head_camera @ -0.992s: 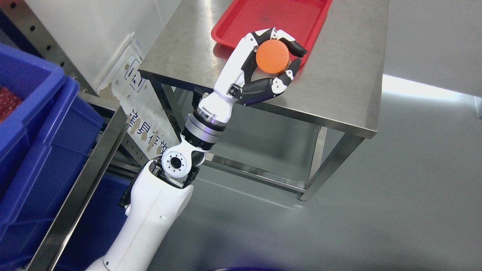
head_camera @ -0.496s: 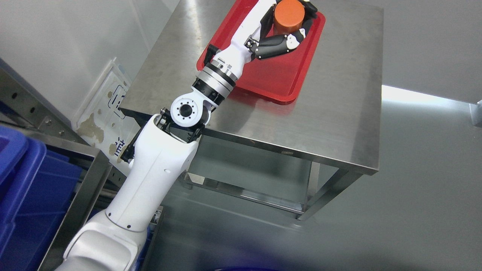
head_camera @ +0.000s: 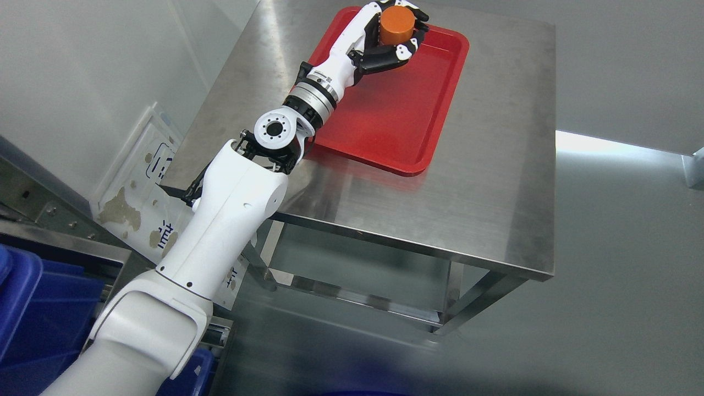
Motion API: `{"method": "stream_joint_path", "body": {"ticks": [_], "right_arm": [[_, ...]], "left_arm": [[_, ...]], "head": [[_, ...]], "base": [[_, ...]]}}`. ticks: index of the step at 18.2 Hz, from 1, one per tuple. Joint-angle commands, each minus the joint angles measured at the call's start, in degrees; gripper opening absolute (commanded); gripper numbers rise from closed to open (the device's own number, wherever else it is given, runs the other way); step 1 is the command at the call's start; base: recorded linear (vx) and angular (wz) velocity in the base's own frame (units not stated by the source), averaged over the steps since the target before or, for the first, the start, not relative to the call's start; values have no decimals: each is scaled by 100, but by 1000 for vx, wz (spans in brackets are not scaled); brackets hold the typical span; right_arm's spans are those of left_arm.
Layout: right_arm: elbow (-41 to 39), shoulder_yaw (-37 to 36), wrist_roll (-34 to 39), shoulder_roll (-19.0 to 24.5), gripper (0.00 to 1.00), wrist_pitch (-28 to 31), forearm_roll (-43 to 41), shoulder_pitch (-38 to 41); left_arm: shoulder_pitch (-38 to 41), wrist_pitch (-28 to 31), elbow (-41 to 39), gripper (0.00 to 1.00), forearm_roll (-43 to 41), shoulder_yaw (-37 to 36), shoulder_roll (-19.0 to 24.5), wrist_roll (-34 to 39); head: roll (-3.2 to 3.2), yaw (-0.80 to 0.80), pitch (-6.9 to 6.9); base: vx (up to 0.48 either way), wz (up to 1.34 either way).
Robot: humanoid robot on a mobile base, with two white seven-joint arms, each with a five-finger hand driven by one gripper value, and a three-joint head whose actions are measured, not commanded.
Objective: Grab orange capacitor from left shelf to right desk
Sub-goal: 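Lower the capacitor onto the red tray and open the left hand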
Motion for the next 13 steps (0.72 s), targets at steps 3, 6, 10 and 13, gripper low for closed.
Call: {"method": "stream_joint_path", "body": {"ticks": [3,6,10,13], "right_arm": [[-100,-70,4,-100,100,1,35,124],[-100,-70,4,-100,100,1,35,124],[-100,-70,4,-100,100,1,35,124],[-100,-70,4,-100,100,1,35,124]], "left_arm": [[-116,-83,1786,8,168,-95,100,-8],[-116,-84,1786,9,168,-95,100,-8],[-125,-84,1778,14,168,-95,100,-16],[-142,-145,1681,27,168,-86,100,-43]], "head": [[0,0,0],[0,0,0],[0,0,0],[0,0,0]], "base": [[8,-1],[0,0],[0,0],[0,0]]}}
